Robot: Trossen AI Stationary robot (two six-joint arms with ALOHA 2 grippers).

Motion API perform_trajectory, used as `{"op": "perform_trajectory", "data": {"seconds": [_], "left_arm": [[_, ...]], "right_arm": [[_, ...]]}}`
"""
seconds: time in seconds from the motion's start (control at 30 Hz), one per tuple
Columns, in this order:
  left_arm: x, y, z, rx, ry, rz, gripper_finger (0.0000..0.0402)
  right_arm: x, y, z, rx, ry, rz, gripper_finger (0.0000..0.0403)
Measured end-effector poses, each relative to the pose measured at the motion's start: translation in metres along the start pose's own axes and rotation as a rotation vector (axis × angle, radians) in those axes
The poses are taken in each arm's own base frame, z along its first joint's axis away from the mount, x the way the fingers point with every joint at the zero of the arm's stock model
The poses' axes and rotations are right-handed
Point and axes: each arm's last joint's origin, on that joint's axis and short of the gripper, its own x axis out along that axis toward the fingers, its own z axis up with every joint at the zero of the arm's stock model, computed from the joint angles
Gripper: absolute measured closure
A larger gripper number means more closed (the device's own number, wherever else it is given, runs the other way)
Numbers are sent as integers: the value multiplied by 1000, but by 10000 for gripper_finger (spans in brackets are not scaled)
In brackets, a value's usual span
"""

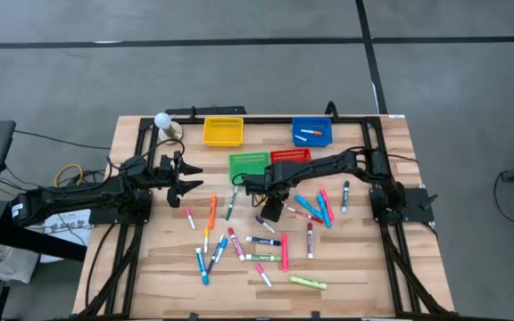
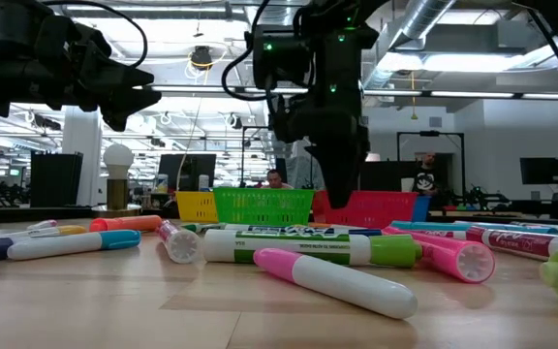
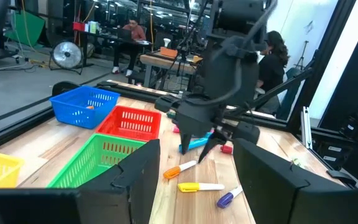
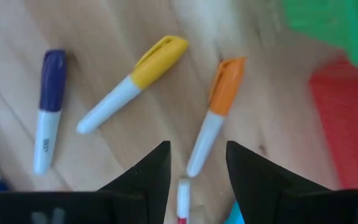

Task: Pick & Place Markers
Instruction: Put the small orange highlighter pen into the blue bin

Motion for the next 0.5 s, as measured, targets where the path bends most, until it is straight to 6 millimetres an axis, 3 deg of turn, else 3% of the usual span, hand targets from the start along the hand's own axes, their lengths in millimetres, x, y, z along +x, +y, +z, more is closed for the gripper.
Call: {"op": "perform_trajectory", "data": {"seconds": [0.27,0.5], "left_arm": [[0,0,0,0,0,0,198],[0,0,0,0,0,0,198]], "right_arm": [[2,-13,5,61,-18,9,266],[21,-15,-1,92,-14,8,270]]}}
